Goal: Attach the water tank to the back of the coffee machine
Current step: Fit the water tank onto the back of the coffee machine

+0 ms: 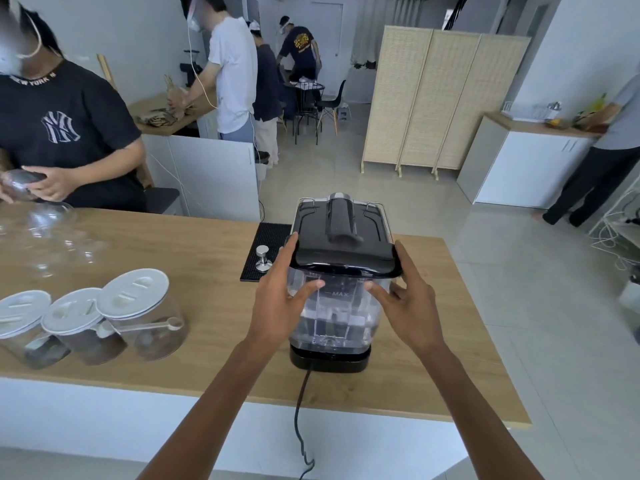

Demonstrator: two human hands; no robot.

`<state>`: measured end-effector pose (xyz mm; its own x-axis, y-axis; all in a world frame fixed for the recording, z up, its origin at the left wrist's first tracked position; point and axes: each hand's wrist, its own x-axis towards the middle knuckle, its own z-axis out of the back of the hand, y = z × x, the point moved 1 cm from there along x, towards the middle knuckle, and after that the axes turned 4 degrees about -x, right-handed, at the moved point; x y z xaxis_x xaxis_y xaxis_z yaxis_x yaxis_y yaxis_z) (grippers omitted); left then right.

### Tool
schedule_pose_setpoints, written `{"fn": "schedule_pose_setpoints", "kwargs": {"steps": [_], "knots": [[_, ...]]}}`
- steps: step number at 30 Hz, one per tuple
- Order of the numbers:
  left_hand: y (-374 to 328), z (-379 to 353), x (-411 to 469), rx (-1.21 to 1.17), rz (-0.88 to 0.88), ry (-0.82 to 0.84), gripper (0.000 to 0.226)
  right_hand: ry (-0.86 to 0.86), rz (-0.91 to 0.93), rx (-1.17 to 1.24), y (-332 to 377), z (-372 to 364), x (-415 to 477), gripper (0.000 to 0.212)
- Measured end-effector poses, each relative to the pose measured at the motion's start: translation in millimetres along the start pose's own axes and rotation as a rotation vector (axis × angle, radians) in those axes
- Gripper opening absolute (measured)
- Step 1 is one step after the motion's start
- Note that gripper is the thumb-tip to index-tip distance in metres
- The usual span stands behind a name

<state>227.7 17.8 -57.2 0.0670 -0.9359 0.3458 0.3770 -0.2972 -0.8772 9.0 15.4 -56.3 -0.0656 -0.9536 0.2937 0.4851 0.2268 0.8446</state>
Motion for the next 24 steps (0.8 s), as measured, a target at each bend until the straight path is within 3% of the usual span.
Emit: {"fn": "schedule_pose_setpoints", "kwargs": {"steps": [24], "knots": [[39.6,-10.7,-13.6,0.07,-0.012,-0.012,0.085,-0.009,-0.009,-0.122,-44.1,-22.6,-11.0,0.094]]}}
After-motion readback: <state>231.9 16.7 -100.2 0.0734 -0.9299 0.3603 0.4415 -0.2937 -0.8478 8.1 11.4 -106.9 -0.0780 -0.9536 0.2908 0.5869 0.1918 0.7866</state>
